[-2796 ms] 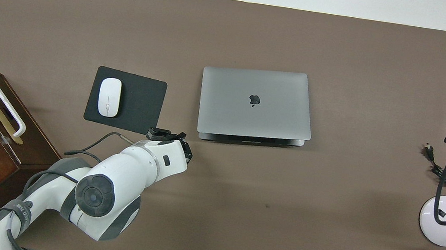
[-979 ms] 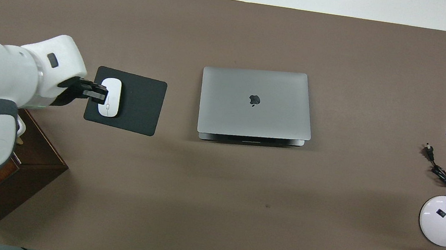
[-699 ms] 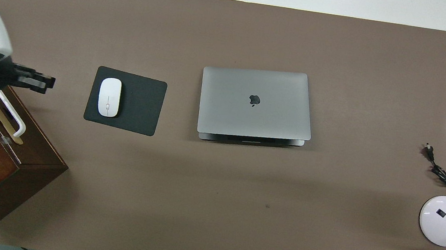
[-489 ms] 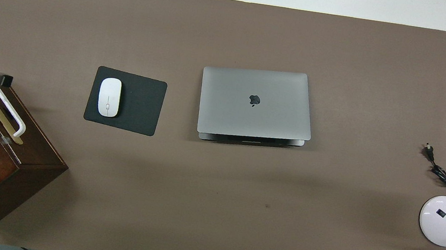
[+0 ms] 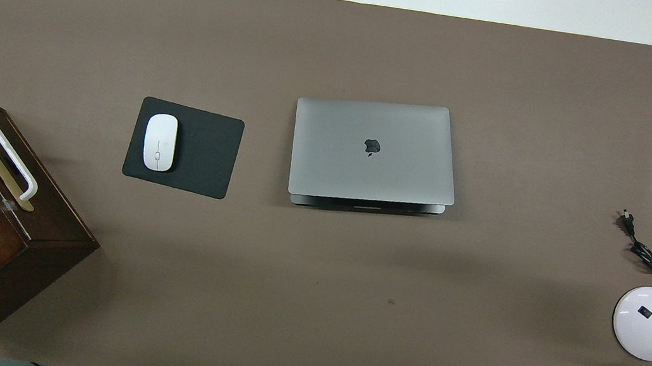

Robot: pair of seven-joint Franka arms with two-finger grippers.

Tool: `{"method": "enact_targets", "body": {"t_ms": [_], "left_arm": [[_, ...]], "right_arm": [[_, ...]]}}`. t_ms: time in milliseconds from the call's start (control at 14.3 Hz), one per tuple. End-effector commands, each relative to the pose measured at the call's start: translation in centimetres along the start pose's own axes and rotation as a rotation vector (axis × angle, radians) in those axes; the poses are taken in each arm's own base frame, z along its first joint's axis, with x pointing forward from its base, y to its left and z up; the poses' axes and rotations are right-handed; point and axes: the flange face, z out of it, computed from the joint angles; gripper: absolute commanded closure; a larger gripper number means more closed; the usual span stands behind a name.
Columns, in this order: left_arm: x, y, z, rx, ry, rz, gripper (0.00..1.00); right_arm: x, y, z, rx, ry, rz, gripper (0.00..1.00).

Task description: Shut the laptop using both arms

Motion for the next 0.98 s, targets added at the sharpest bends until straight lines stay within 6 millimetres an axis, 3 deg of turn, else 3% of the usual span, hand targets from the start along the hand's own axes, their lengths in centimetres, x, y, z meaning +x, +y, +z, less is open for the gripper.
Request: {"method": "enact_targets", "body": {"t_ms": [0,70,280,350,699,909], "left_arm": [[-0.5,-0.5,-2.3,0.044,0.000,-0.012,0.00],[-0.5,-0.6,-2.3,0.047,-0.001,-0.013,0.00],[-0.4,-0.6,-3.0,0.069,0.007,-0.056,0.00],[-0.2,0.0,-3.5,0.081,0.016,-0.070,0.00],[0.6,1.9,-2.9,0.077,-0.004,-0.093,0.00],[1.5,2.0,-1.2,0.066,-0.035,-0.141,0.00]], "right_arm": [[1.3,0.3,-0.7,-0.014,0.001,-0.003,0.00],[2.3,0.4,-2.1,-0.014,0.023,0.000,0.00],[2.3,1.0,-3.8,-0.008,-0.007,0.011,0.00],[2.5,0.9,-3.0,-0.011,-0.015,0.010,0.00],[2.1,1.5,-3.7,-0.005,-0.001,0.021,0.00],[1.5,1.1,-3.3,-0.002,-0.034,0.023,0.00]]}}
